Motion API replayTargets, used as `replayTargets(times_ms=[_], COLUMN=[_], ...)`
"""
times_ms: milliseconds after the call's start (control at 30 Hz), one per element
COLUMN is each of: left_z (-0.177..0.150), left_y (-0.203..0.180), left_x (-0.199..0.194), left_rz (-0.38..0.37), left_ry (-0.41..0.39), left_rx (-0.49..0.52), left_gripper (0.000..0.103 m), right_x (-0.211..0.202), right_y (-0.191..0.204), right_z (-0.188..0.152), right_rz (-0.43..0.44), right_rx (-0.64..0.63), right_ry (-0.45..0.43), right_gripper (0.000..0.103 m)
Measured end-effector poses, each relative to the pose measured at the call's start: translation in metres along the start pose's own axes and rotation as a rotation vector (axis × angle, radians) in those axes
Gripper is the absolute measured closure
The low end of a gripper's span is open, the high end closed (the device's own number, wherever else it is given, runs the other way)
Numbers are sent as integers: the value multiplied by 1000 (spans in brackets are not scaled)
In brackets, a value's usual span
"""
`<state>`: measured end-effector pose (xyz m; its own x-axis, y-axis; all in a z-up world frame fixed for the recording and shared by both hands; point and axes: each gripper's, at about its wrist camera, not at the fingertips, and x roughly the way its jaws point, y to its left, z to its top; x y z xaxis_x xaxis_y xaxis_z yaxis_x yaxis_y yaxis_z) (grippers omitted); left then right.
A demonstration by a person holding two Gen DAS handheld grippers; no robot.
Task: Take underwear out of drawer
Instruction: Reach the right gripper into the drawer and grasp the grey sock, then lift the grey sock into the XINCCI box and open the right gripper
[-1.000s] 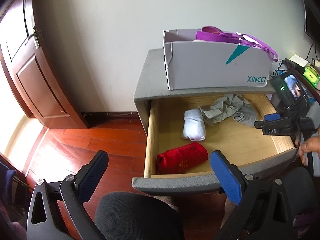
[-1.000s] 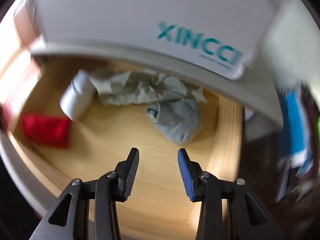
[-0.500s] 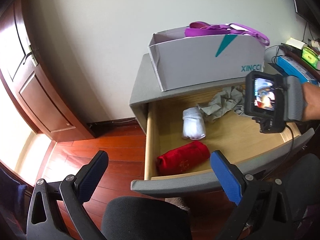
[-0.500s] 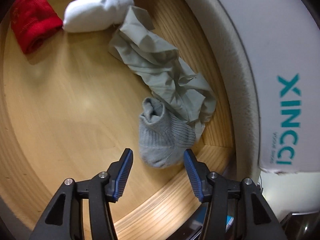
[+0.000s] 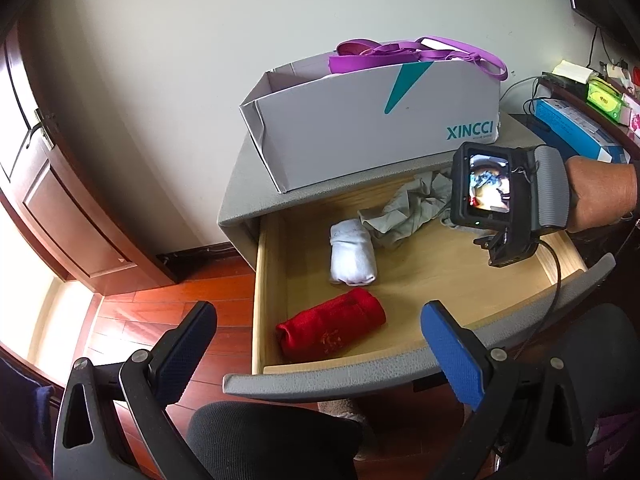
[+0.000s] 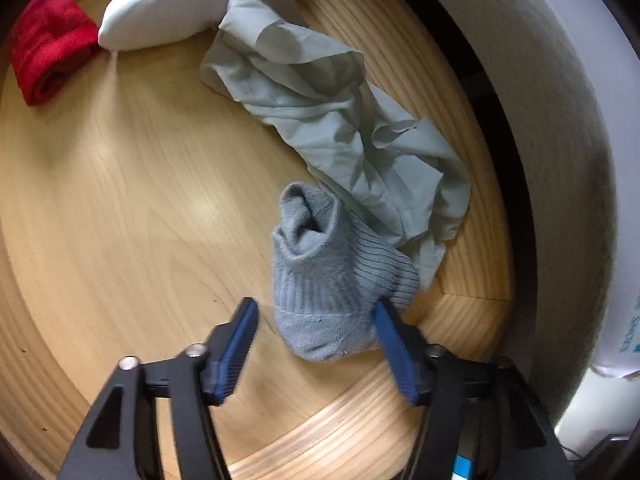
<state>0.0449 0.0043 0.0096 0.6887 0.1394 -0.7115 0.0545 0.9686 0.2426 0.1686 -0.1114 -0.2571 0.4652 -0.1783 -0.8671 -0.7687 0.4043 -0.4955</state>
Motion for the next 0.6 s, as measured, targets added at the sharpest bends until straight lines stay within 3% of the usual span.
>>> replayTargets(times_ms=[167, 300, 433, 600], left_z=[1, 0, -2, -4], left_y=[1, 5, 12, 22], left_x=[3, 5, 5, 4], left_rz=[-1, 4, 8, 14], left_ry=[13, 18, 15, 7], left_rx=[-10, -19, -43, -66], left_gripper=[1, 1, 1, 1], right_x=[-7, -19, -49, -113], right_y=[-7, -5, -17, -49], right_z=[-9, -14, -30, -54], right_rz=[-13, 49, 160, 283], right_rx=[-1, 49, 183, 396], right_ry=[-12, -52, -116, -256], right_gripper=[79, 81, 81, 81])
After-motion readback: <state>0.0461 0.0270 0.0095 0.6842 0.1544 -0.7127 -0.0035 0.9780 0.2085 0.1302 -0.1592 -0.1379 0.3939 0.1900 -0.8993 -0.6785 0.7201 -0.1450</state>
